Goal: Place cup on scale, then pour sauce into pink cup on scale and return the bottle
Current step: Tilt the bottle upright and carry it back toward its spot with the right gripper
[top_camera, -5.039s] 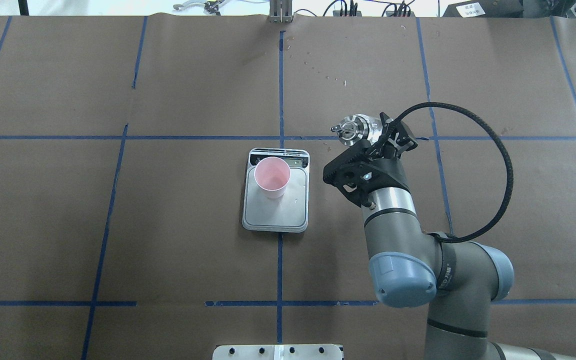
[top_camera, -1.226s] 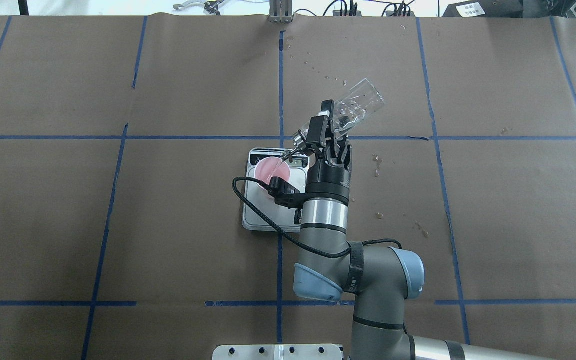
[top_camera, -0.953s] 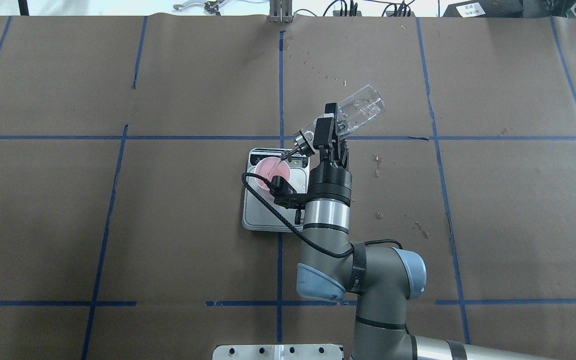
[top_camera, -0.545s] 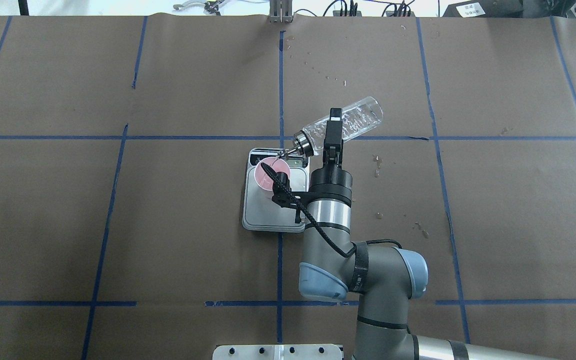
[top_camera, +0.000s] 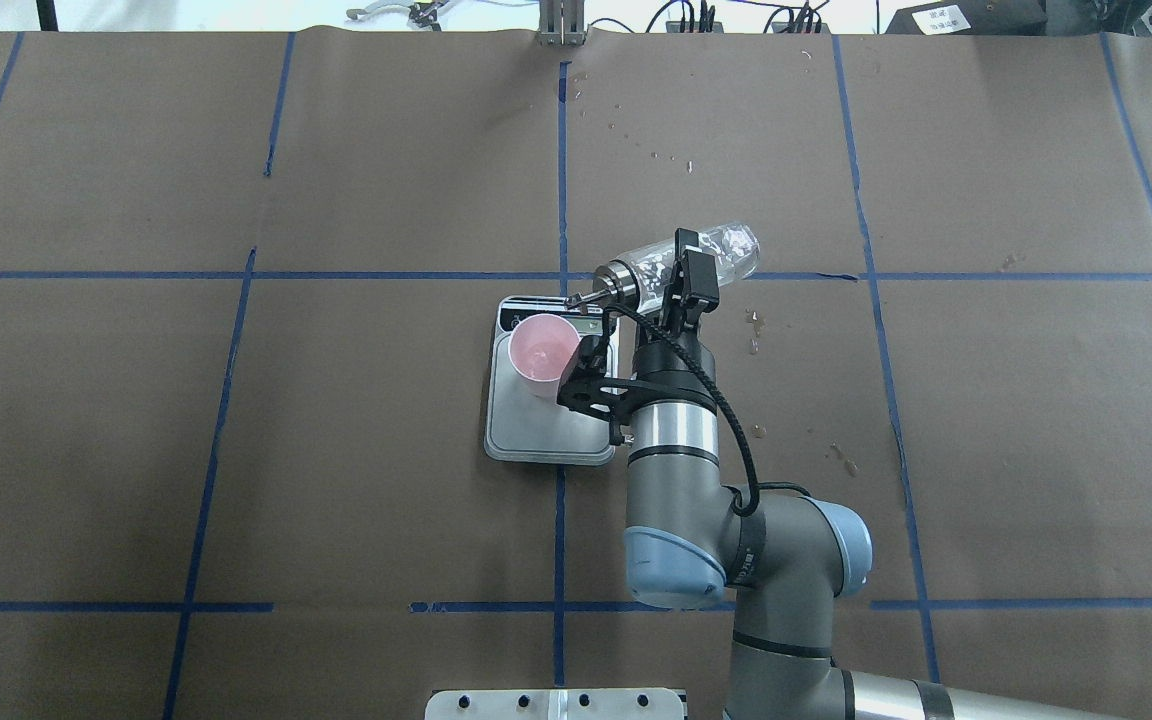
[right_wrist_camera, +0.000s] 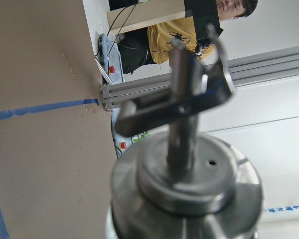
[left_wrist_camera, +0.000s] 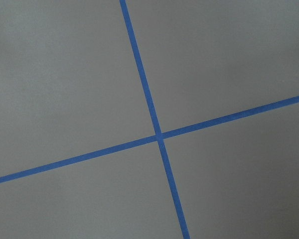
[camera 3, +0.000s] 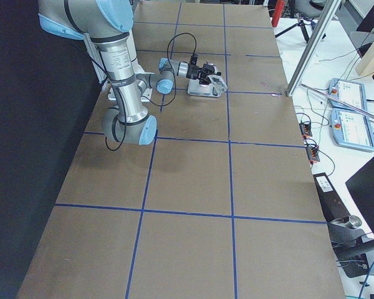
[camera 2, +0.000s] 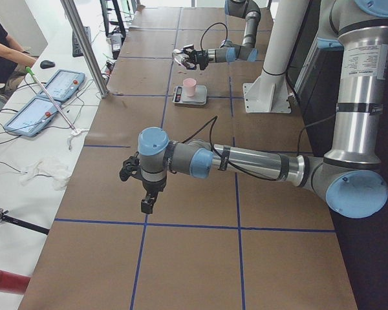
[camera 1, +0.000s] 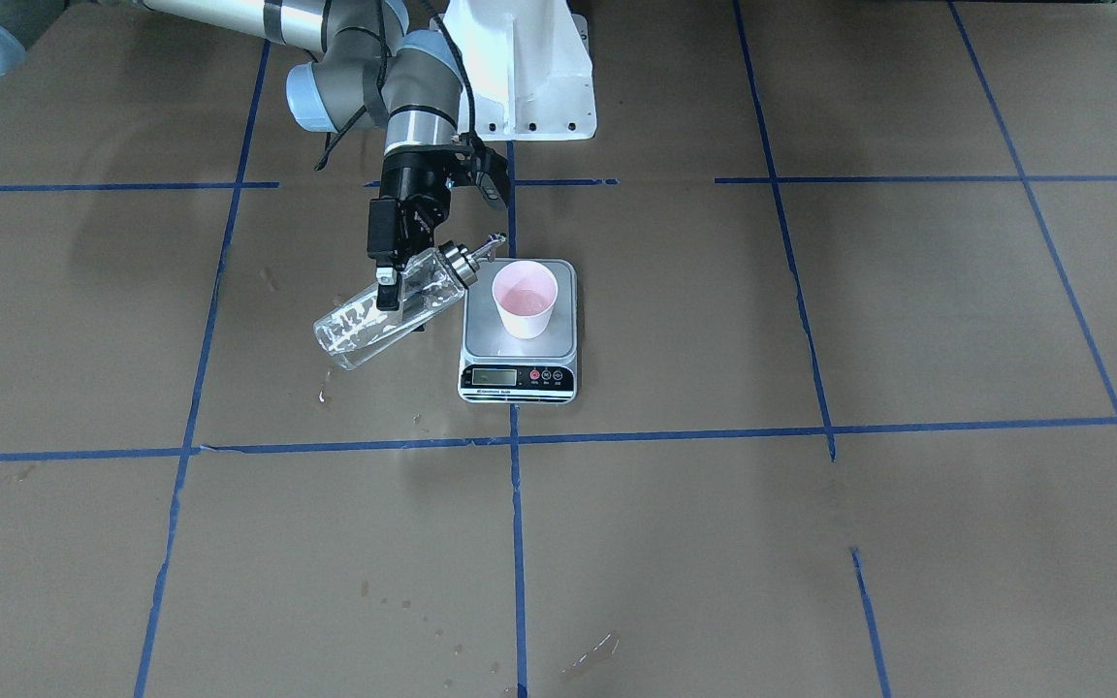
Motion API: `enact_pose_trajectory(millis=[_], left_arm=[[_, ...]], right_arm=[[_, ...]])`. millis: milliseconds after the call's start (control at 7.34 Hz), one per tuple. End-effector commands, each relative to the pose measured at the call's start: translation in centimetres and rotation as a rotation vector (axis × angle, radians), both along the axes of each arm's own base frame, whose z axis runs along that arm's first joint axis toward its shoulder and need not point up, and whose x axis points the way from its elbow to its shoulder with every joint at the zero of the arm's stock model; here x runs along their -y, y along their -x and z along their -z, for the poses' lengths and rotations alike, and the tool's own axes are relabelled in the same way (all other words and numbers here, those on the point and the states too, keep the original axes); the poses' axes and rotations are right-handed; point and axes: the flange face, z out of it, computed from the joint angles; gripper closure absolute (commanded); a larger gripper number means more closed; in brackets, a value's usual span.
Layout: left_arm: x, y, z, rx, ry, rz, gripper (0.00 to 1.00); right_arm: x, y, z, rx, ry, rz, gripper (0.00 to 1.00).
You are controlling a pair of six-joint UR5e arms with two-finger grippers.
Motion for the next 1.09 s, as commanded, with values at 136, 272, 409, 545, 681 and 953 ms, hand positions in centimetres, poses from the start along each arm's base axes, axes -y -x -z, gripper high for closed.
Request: enact_pose_trajectory(millis=[136,272,409,545,681,953], left_arm=[[0.1,0.0,0.1,0.0,-0.001,0.001,0.0],[0.1,0.0,0.2,-0.001,-0.001,0.002,0.0],[0.1,-0.1,0.2,-0.001,0.0,0.002,0.0],[0.2,0.0,0.3,-0.001,-0.002,0.004,0.0],[0.4,0.0,0.6,-0.002,-0.004,0.006,0.0],[0.7,-0.1,1.1,-0.003,-0.012,0.008,0.0]], right_arm=[[-0.4,-1.6,0.0,0.557,0.032,0.033,1.0],[-0.7,-1.7,0.6,0.75,0.072,0.04,1.0],[-0.9,-2.3,1.6,0.901,0.1,0.036,1.0],[-0.9,-2.8,1.5,0.944,0.113,0.036,1.0],[-1.1,-3.8,0.5,1.027,0.155,0.044,1.0],[-0.1,-8.1,-4.8,1.097,0.249,0.027,1.0]])
